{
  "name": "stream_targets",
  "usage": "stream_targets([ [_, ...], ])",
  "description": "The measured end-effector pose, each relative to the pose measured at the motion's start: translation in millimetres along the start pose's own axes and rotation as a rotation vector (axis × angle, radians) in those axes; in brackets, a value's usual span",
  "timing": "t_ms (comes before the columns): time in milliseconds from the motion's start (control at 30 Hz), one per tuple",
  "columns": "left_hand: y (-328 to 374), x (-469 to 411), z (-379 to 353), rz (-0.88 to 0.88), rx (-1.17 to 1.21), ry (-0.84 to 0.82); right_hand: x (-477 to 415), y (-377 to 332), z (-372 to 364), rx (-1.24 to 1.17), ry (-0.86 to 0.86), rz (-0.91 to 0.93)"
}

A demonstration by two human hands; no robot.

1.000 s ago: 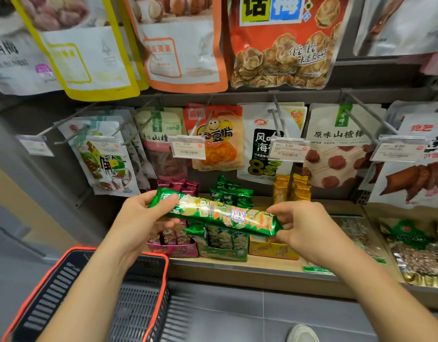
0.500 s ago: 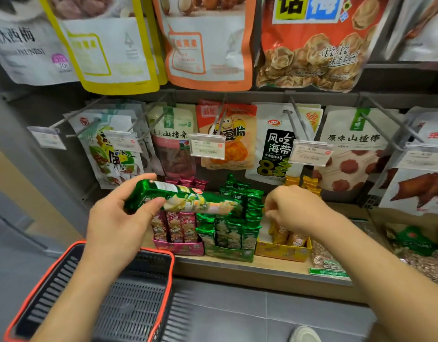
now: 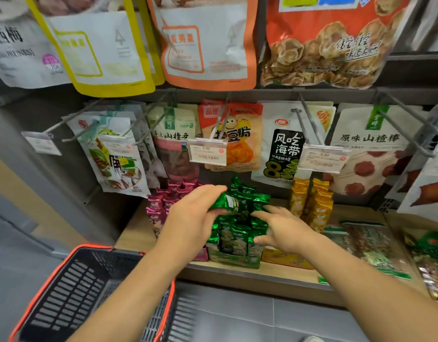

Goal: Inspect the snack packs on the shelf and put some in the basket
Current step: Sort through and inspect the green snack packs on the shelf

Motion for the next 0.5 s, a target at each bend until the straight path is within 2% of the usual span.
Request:
stream_targets([
  [233, 9.2, -39.4, -33.0, -0.044, -0.041, -0.198, -2.2, 1.1, -0.5, -0.020, 0.047, 0.001],
  [500, -17.9, -43.5, -101.8, 0.070, -0.256, -0.565, -0.6, -1.4, 2.2, -0.018, 0.088, 0.001],
])
Point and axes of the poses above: each hand's wrist, its own x-axis away from the middle knuckle, its own z-axis out of the back of the hand, y = z × x, the point moved 4 cm from there along -x, towards the middle knuckle, and after that the axes turned 7 degrees about z, right-handed, at the moved point
